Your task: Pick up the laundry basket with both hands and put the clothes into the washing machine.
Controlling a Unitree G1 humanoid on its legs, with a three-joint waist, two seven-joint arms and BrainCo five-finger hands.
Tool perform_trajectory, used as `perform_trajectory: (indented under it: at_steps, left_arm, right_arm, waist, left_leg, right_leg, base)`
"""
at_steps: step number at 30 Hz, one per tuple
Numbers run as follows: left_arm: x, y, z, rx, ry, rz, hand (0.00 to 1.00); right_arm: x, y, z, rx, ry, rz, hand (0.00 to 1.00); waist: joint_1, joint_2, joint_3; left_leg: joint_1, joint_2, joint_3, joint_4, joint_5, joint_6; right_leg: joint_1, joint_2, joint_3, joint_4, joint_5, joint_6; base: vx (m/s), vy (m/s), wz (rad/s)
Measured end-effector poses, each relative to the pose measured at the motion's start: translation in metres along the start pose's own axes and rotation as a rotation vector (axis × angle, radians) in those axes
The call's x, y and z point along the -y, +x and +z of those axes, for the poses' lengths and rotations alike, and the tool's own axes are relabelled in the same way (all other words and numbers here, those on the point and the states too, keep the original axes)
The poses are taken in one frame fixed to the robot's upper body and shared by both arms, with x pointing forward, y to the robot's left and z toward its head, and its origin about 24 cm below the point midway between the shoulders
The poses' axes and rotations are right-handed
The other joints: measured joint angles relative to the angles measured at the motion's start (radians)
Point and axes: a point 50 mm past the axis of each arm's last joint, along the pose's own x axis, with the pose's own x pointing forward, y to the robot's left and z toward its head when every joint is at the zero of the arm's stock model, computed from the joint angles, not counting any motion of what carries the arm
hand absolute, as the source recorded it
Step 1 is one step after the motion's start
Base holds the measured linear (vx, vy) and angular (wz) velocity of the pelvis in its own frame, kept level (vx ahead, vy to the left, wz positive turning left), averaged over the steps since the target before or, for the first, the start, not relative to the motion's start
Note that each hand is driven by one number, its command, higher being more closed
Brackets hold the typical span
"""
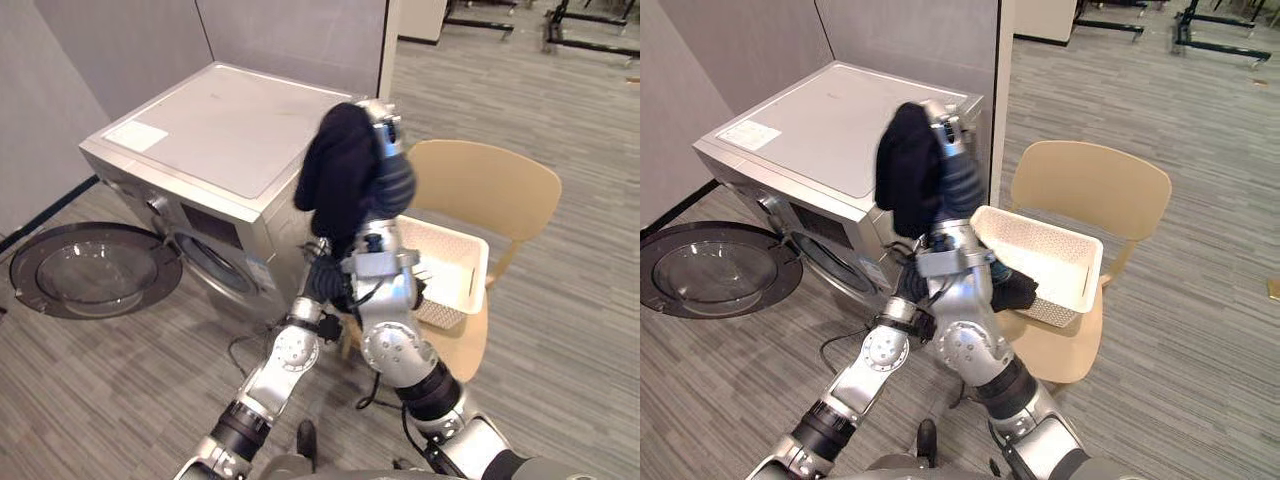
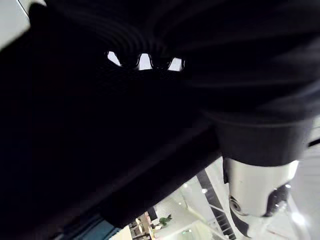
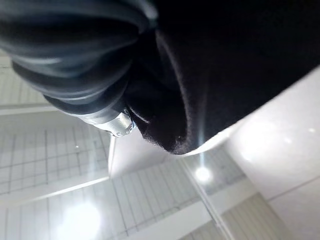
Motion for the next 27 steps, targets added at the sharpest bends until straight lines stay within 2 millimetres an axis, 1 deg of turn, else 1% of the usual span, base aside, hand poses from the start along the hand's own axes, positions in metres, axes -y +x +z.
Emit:
perform_trajectory:
  at_steps: [1, 2, 3, 6, 8, 10, 13, 19, 20, 22, 24, 25, 26, 27]
  left_arm:
    - [0.001, 0.004, -0.001, -0.007, 0.013, 0.005, 0.00]
    - [0.002, 0.007, 0.000, -0.008, 0.016, 0.008, 1.00]
    - [0.003, 0.011, 0.000, -0.012, 0.024, 0.020, 1.00]
    - [0.003, 0.017, -0.002, -0.021, 0.047, 0.038, 1.00]
    - [0.003, 0.016, -0.004, -0.031, 0.058, 0.047, 1.00]
    - [0.003, 0.015, -0.006, -0.038, 0.072, 0.041, 1.00]
    - [0.007, 0.013, -0.009, -0.053, 0.069, 0.029, 1.00]
    - [0.007, 0.014, -0.009, -0.066, 0.034, 0.019, 1.00]
    - [0.006, 0.014, -0.009, -0.069, 0.029, 0.023, 1.00]
    - [0.002, 0.011, -0.009, -0.076, 0.005, 0.041, 1.00]
    - [-0.003, 0.005, -0.010, -0.092, -0.036, 0.074, 1.00]
    - [-0.010, -0.001, -0.015, -0.116, -0.060, 0.110, 1.00]
    - [-0.012, -0.004, -0.017, -0.127, -0.068, 0.120, 1.00]
    - [-0.019, -0.012, -0.022, -0.156, -0.089, 0.151, 1.00]
  right_arm:
    - [-0.003, -0.002, -0.007, -0.033, 0.019, 0.007, 1.00]
    - [-0.005, -0.002, -0.010, -0.042, 0.029, 0.008, 1.00]
    - [-0.008, -0.004, -0.016, -0.067, 0.055, 0.015, 1.00]
    - [-0.004, -0.007, -0.026, -0.108, 0.090, -0.004, 1.00]
    - [-0.002, -0.010, -0.027, -0.117, 0.110, -0.013, 1.00]
    - [0.002, -0.015, -0.029, -0.128, 0.137, -0.034, 1.00]
    - [0.008, -0.021, -0.029, -0.148, 0.127, -0.047, 1.00]
    - [0.014, -0.031, -0.030, -0.158, 0.131, -0.075, 1.00]
    - [0.016, -0.032, -0.031, -0.160, 0.129, -0.082, 0.00]
    - [0.024, -0.036, -0.031, -0.168, 0.110, -0.115, 0.00]
    - [0.035, -0.040, -0.025, -0.166, 0.078, -0.154, 0.00]
    - [0.047, -0.046, -0.016, -0.156, 0.014, -0.180, 0.00]
    - [0.052, -0.048, -0.012, -0.152, -0.018, -0.188, 0.00]
    - [0.063, -0.054, 0.001, -0.146, -0.117, -0.209, 0.00]
  waist:
    - [-0.001, 0.000, 0.000]
    - [-0.001, 0.000, 0.000]
    - [-0.003, 0.000, -0.002]
    - [-0.007, 0.000, -0.022]
    - [-0.010, -0.002, -0.030]
    - [-0.021, -0.004, -0.032]
    - [-0.024, -0.010, -0.036]
    - [-0.025, -0.011, -0.037]
    - [-0.025, -0.012, -0.037]
    - [-0.026, -0.012, -0.037]
    - [-0.025, -0.012, -0.037]
    - [-0.025, -0.013, -0.038]
    - [-0.025, -0.013, -0.038]
    - [-0.026, -0.014, -0.039]
  left_leg:
    - [0.000, -0.001, 0.001, -0.001, 0.002, 0.003]
    - [0.000, -0.002, 0.002, -0.001, 0.004, 0.005]
    - [0.000, -0.003, 0.003, -0.001, 0.006, 0.008]
    - [0.000, 0.001, 0.002, 0.003, 0.008, 0.010]
    - [0.000, 0.002, -0.001, 0.004, 0.008, 0.010]
    - [0.000, 0.002, -0.010, 0.004, 0.009, 0.009]
    - [-0.001, -0.002, -0.011, -0.001, 0.009, 0.010]
    - [0.003, -0.003, -0.011, -0.001, 0.009, 0.010]
    - [0.003, -0.003, -0.011, -0.001, 0.009, 0.010]
    - [0.003, -0.002, -0.011, -0.001, 0.009, 0.010]
    - [0.003, -0.003, -0.011, -0.001, 0.009, 0.010]
    - [0.003, -0.003, -0.012, -0.001, 0.009, 0.010]
    - [0.004, -0.003, -0.012, -0.001, 0.009, 0.010]
    - [0.003, -0.003, -0.012, -0.001, 0.009, 0.010]
  right_leg:
    - [0.003, 0.002, 0.001, -0.008, 0.007, 0.001]
    - [0.003, 0.002, 0.002, -0.011, 0.009, 0.001]
    - [0.004, 0.003, 0.003, -0.014, 0.014, 0.001]
    - [0.015, 0.007, 0.005, -0.038, 0.030, 0.001]
    - [0.020, 0.008, 0.005, -0.048, 0.035, 0.001]
    - [0.033, 0.010, -0.003, -0.054, 0.038, 0.001]
    - [0.032, 0.013, -0.004, -0.055, 0.039, 0.000]
    - [0.032, 0.014, -0.004, -0.056, 0.038, 0.000]
    - [0.032, 0.014, -0.004, -0.056, 0.038, 0.000]
    - [0.032, 0.014, -0.003, -0.056, 0.038, 0.000]
    - [0.032, 0.014, -0.003, -0.056, 0.038, 0.000]
    - [0.032, 0.014, -0.003, -0.056, 0.038, 0.000]
    - [0.032, 0.014, -0.004, -0.056, 0.038, 0.000]
    - [0.032, 0.014, -0.003, -0.055, 0.038, 0.000]
  base:
    - [-0.05, 0.029, -0.03]
    - [-0.03, 0.025, -0.04]
    - [-0.02, 0.021, -0.04]
    - [0.00, 0.007, -0.01]
    - [0.01, -0.003, 0.02]
    - [0.01, 0.003, 0.09]
    - [0.00, 0.001, 0.02]
    - [0.00, 0.000, 0.00]
    - [0.00, 0.000, 0.00]
    - [0.00, 0.000, 0.00]
    - [0.00, 0.000, 0.00]
    - [0.00, 0.000, 0.00]
    - [0.00, 0.000, 0.00]
    - [0.00, 0.000, 0.00]
